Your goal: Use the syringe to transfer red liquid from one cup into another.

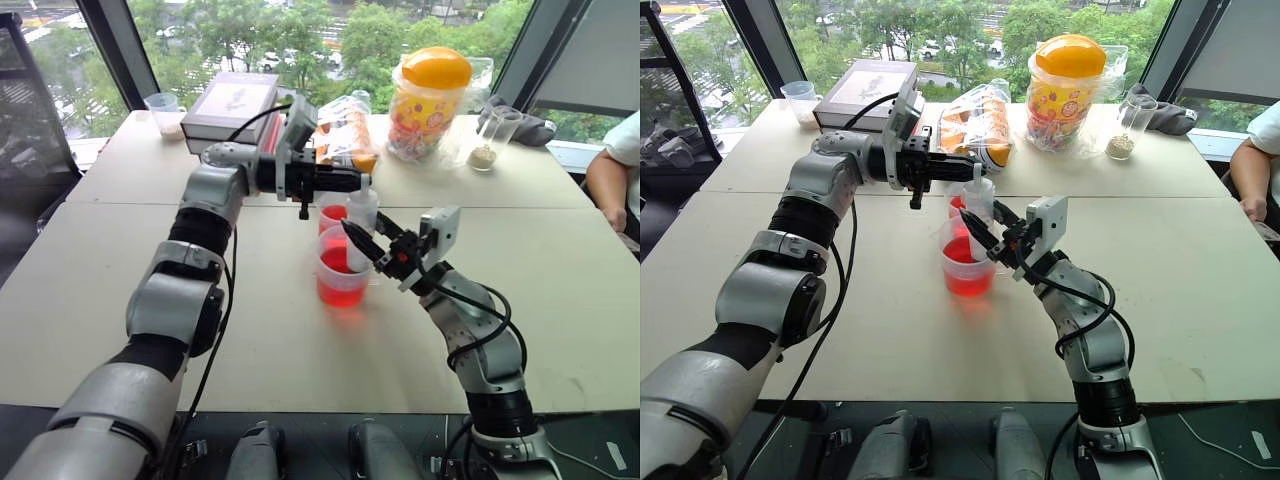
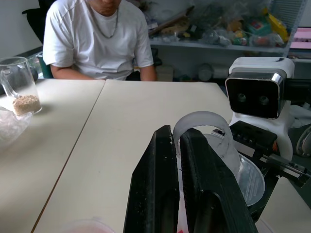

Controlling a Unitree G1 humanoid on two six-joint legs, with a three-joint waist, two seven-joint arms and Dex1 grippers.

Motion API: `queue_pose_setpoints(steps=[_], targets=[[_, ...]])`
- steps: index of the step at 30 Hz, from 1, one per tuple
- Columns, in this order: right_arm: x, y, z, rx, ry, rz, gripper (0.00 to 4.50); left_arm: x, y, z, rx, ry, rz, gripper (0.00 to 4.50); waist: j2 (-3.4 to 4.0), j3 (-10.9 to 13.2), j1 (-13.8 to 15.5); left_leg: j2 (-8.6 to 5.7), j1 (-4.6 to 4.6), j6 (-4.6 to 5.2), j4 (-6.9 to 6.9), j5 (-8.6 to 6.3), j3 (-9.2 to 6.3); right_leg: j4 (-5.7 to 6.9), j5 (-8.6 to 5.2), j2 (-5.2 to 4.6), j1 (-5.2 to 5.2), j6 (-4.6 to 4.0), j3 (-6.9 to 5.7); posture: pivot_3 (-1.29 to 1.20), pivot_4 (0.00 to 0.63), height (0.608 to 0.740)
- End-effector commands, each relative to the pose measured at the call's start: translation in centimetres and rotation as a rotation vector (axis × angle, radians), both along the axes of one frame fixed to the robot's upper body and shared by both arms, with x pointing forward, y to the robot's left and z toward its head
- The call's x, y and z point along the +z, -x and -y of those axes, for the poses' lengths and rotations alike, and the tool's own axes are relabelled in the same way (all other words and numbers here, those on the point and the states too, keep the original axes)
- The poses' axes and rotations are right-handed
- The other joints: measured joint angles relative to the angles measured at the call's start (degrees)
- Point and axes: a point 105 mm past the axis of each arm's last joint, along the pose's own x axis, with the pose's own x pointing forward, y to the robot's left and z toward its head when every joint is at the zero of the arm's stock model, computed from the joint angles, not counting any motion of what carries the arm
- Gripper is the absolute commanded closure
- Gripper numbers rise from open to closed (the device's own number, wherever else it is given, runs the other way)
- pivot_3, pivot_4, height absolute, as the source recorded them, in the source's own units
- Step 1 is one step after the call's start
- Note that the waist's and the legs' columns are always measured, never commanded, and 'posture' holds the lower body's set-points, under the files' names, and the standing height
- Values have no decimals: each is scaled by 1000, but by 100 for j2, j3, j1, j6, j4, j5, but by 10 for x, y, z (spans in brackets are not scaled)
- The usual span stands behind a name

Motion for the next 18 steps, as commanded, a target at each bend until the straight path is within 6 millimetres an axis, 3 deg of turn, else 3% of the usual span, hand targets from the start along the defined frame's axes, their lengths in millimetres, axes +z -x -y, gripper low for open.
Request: queue_pose_setpoints(steps=[1,9,18], targets=[[6,13,-16,103,12,27,3054,36,-2,-6,47,75,88,4432,0,0,2,0,0,0,0,0,0,0,0,0,0,0,0,0,150,740],[-1,13,-19,136,27,-14,3054,59,-6,-13,94,133,128,4432,0,0,6,0,0,0,0,0,0,-1,0,0,0,0,0,0,150,740],[-5,14,-21,154,36,-36,3054,69,-9,-19,130,156,149,4432,0,0,5,0,0,0,0,0,0,0,0,0,0,0,0,0,150,740]])
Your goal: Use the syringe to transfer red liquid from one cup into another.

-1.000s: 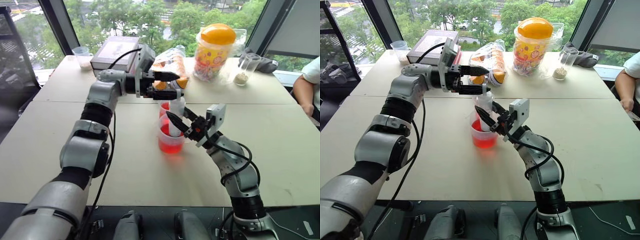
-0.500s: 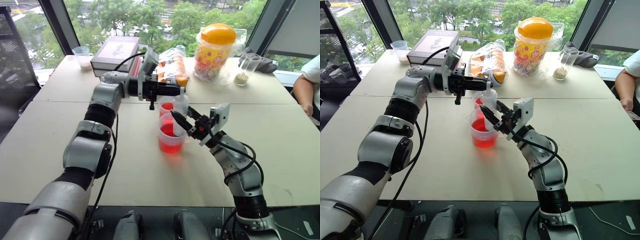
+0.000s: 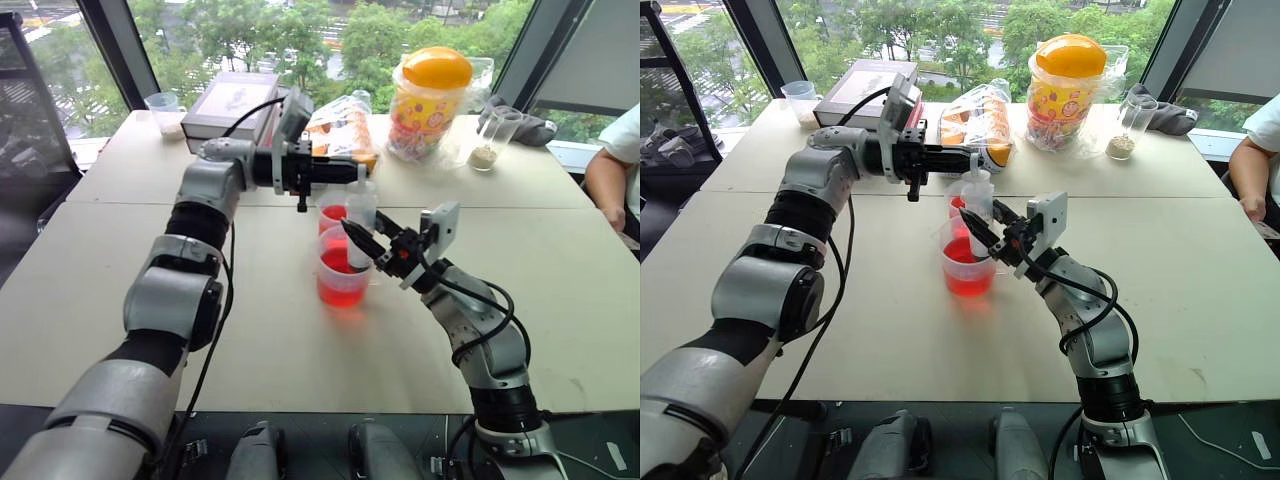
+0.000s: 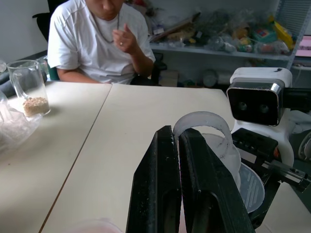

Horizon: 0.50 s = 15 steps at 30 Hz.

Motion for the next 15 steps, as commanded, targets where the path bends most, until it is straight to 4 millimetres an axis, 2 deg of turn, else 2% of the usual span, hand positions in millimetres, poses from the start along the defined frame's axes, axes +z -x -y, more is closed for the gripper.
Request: queue_pose_setpoints(steps=[1,11,15], targets=[[-7,16,-21,134,32,-8,3054,60,-3,-14,105,128,161,4432,0,0,1,0,0,0,0,0,0,0,0,0,0,0,0,0,150,740],[-7,17,-22,142,35,-6,3054,64,-3,-16,111,136,173,4432,0,0,1,0,0,0,0,0,1,0,0,0,0,0,0,0,150,740],[-3,17,-23,140,35,9,3054,59,-1,-15,87,123,148,4432,0,0,2,0,0,0,0,0,0,0,0,0,0,0,0,0,150,740]])
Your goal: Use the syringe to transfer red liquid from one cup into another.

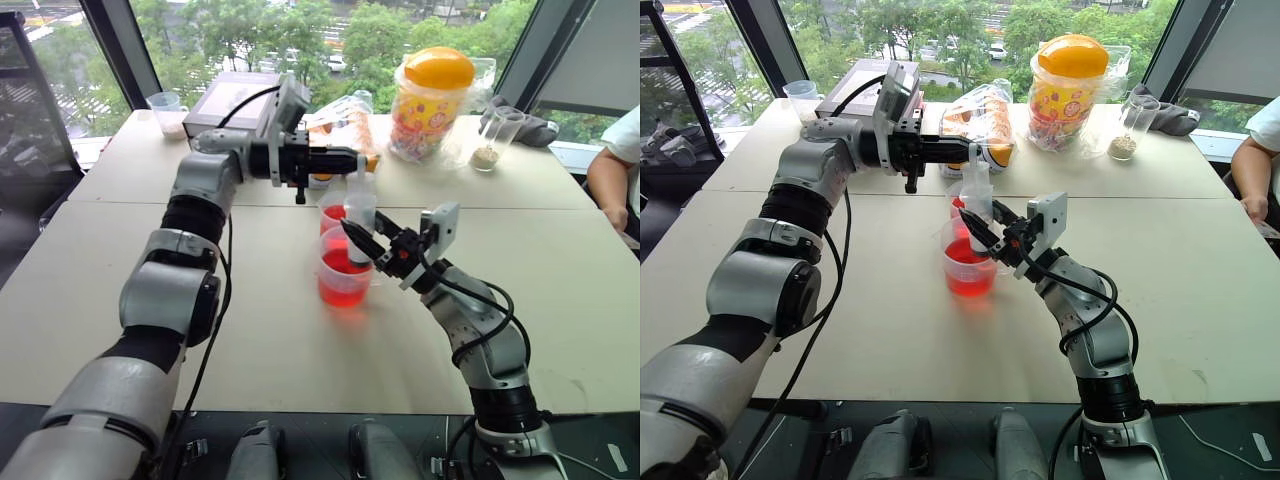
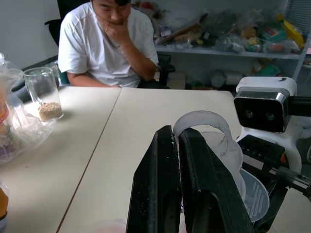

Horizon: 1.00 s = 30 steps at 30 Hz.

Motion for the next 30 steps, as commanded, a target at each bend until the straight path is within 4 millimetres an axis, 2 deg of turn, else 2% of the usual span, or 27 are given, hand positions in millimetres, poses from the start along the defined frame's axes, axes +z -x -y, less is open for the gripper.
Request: queue_pose_setpoints(steps=[1,4,9,14,18,23,27,30], targets=[[2,16,-21,133,34,26,3054,45,2,-11,45,101,98,4432,0,0,0,0,0,0,0,0,0,0,0,0,0,0,0,0,150,740],[18,16,-19,124,14,64,3054,35,4,-11,24,66,68,3502,0,0,-15,0,0,0,0,0,0,1,0,0,0,0,0,0,150,740],[42,16,-14,113,-28,101,3054,20,5,-15,22,15,74,946,0,0,-9,1,0,0,0,0,-3,5,0,1,-1,0,-1,0,150,740],[58,16,-8,102,-89,94,3054,8,3,-28,54,-21,47,946,0,0,-4,1,0,0,1,0,-1,5,0,0,0,0,0,0,150,740],[67,15,-3,90,-121,84,3054,-2,1,-48,109,-58,34,946,1,0,-19,1,0,0,0,0,1,6,0,0,-1,0,1,0,150,740],[74,14,0,77,-124,97,3054,-6,3,-69,164,-57,2,946,1,0,-10,3,0,0,0,0,-2,11,0,1,-3,0,-2,0,150,740],[98,9,1,64,-154,140,3054,-4,3,-81,217,-32,-10,946,1,0,-9,3,0,-1,1,1,1,11,0,-1,-3,0,-1,0,150,740],[127,-7,4,35,-181,199,3054,0,3,-86,247,-9,-7,946,1,0,-12,3,1,-2,5,2,1,15,1,-1,-3,0,0,0,150,740]])
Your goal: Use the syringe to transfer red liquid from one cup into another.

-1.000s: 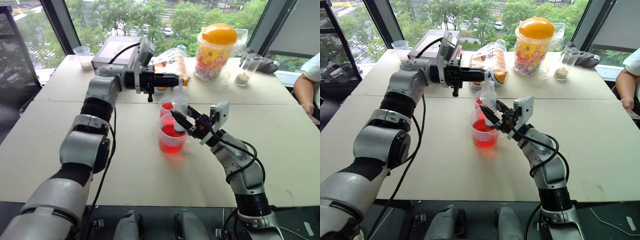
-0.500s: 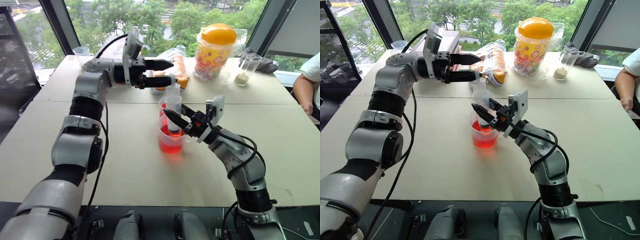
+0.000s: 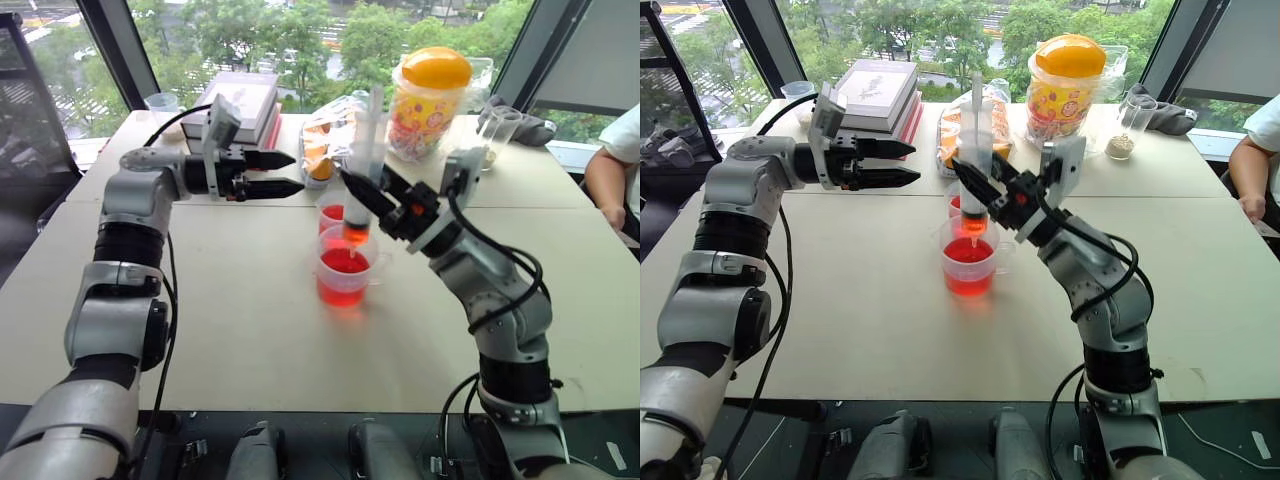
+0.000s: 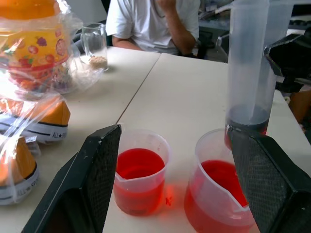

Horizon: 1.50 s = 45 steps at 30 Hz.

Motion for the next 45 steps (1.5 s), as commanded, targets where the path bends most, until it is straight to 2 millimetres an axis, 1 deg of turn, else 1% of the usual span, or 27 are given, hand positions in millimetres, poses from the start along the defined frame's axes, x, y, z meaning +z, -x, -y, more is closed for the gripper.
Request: queue_pose_setpoints(steps=[1,3,4,6,9,10,12,14,17,19,23,26,31,34,40,44,45], targets=[[40,-10,8,-36,-52,116,3054,20,4,-5,17,49,63,946,0,0,-5,0,0,0,1,0,0,1,0,0,0,0,0,0,150,740],[51,-26,9,-70,-49,155,3054,21,4,-4,24,55,68,946,0,0,-2,1,2,0,0,0,-1,1,0,1,0,0,-1,0,150,740],[53,-30,9,-79,-47,167,3054,21,5,-4,25,56,69,946,0,0,-2,1,2,0,-2,0,-1,0,0,2,0,0,-1,0,150,740],[54,-50,10,-116,-57,167,3054,22,6,-3,27,61,75,946,0,0,-2,0,2,0,-5,0,0,-1,0,1,0,0,-1,0,150,740],[40,-78,7,-165,-50,158,3054,25,8,-3,32,82,86,946,0,0,-13,0,2,0,-5,0,5,-4,0,0,0,0,0,0,150,740],[35,-83,7,-173,-54,154,3054,27,9,-2,32,92,86,946,0,0,-17,0,2,0,-5,0,6,-4,0,0,0,0,0,0,150,740],[20,-93,4,-189,-39,145,3054,29,12,1,18,109,79,946,0,0,-20,1,2,-1,-7,0,6,-4,0,0,0,1,0,0,150,740],[6,-98,2,-196,-27,133,3054,30,15,4,12,114,79,946,1,1,-20,1,2,-1,-9,1,6,-5,0,0,-1,1,0,0,150,740],[-7,-100,0,-196,-12,125,3054,37,12,10,11,129,104,946,2,1,-21,1,1,-3,-8,1,7,-6,0,0,-1,1,1,0,150,740],[-11,-100,-2,-190,-5,125,3054,45,8,16,15,144,127,946,2,1,-14,1,1,-6,-7,3,7,-4,0,-1,-1,1,1,0,150,740],[-13,-98,-5,-177,-1,133,3054,61,0,31,2,176,163,946,2,1,-14,1,1,-9,-6,5,8,-4,0,-1,0,1,0,0,150,740],[-14,-96,-8,-168,8,141,3054,75,-4,52,-31,208,191,946,2,1,-11,1,2,-9,-7,5,8,-4,0,0,0,1,0,0,150,740],[-14,-92,-12,-150,25,153,3054,86,-7,69,-59,225,212,946,3,2,-42,1,2,-9,-8,5,9,-4,0,1,-2,1,0,0,150,740],[-15,-90,-14,-141,35,161,3054,86,-9,75,-65,216,211,946,3,2,-73,1,2,-10,-9,6,8,-3,0,3,-3,1,0,0,150,740],[-13,-86,-19,-121,46,177,3054,82,-17,81,-36,198,201,946,3,2,-151,1,2,-10,-9,6,7,-4,0,1,-2,2,0,0,150,740],[-12,-83,-22,-110,58,187,3054,81,-17,85,-57,201,181,946,3,2,-156,1,2,-10,-9,6,7,-4,0,2,-2,2,0,0,150,740],[-12,-83,-22,-109,60,188,3054,81,-16,86,-63,202,176,1183,3,2,-156,1,2,-10,-9,6,7,-4,0,2,-2,2,0,0,150,740]])
